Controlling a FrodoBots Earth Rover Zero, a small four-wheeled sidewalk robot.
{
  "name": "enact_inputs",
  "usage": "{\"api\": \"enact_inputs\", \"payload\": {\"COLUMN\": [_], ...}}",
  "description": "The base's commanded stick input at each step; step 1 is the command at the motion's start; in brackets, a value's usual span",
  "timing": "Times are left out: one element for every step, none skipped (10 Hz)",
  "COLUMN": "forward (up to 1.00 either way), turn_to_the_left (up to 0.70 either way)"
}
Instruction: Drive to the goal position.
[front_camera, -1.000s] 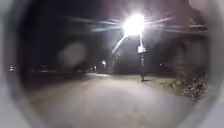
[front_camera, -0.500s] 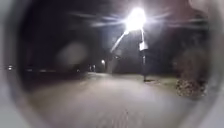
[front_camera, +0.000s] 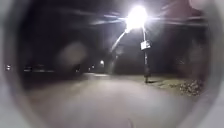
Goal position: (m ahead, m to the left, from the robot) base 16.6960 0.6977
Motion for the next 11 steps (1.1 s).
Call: {"api": "enact_inputs", "payload": {"forward": [1.0,1.0,1.0,1.0,1.0,1.0,1.0,1.0,1.0,1.0,1.0], "turn_to_the_left": [0.09,0.1,0.08,0.07,0.05,0.04,0.05,0.08,0.09,0.09,0.08]}}
